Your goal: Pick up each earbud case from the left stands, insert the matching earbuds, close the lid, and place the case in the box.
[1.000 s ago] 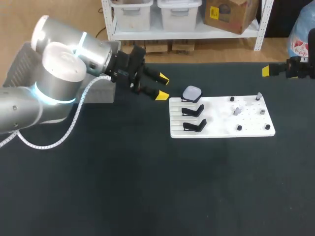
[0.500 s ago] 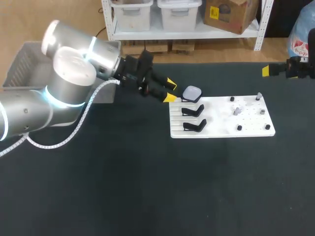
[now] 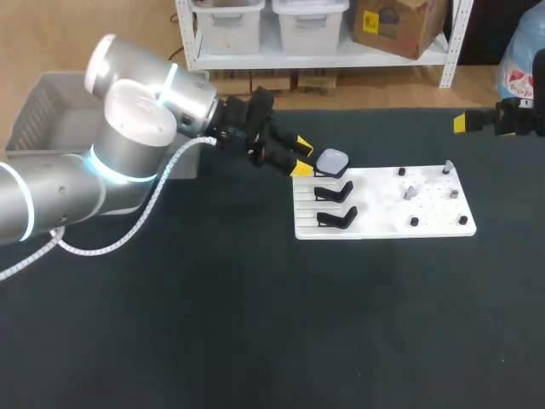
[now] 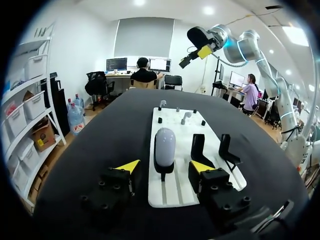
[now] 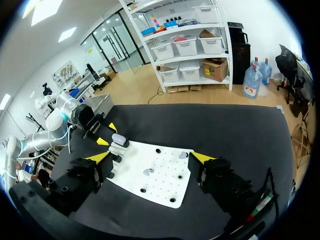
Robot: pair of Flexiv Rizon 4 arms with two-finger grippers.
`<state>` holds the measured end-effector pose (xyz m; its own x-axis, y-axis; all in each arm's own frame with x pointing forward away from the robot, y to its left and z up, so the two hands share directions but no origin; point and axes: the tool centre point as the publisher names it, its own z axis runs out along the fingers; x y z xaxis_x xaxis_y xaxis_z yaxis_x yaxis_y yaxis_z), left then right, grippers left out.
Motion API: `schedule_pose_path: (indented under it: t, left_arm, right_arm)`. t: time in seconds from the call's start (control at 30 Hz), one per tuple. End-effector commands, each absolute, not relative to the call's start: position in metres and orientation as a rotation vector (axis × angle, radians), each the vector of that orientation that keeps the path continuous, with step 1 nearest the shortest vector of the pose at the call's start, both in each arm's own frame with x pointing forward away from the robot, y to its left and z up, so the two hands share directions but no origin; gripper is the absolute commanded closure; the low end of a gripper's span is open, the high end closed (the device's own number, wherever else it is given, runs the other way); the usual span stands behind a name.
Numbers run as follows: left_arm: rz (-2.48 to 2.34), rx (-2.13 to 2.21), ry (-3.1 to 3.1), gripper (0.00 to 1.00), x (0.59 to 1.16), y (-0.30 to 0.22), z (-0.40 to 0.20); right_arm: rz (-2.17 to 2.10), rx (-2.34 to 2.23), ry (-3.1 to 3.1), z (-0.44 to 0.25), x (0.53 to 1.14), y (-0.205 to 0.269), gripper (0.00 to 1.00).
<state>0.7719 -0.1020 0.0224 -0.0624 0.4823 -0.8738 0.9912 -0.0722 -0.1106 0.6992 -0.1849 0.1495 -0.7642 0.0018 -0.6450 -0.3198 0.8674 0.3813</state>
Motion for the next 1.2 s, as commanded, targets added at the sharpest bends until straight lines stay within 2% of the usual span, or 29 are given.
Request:
schedule_pose_path:
  t: [0.03,0.5,0.83,1.2]
  left_arm:
    - [-1.087,1.627,1.589,0.38,0.781,-0.111,0.02]
    - [-1.106,1.638,1.576,0.48,0.782,-0.12,0.017]
    - [-1.118,1.64,1.55,0.44,0.77,-0.124,0.02]
    - [-1.108,1.628,1.546,0.47,0.762,-0.121,0.02]
  right_arm:
    - [0.631,-0.229,2.372,0.15,0.699,-0.185,0.0]
    - [0.631,-0.229,2.372,0.15,0.699,-0.185,0.0]
    - [0.631,-0.229,2.372,0.15,0.699,-0.185,0.0]
    - [0.631,-0.229,2.372,0.15,0.699,-0.185,0.0]
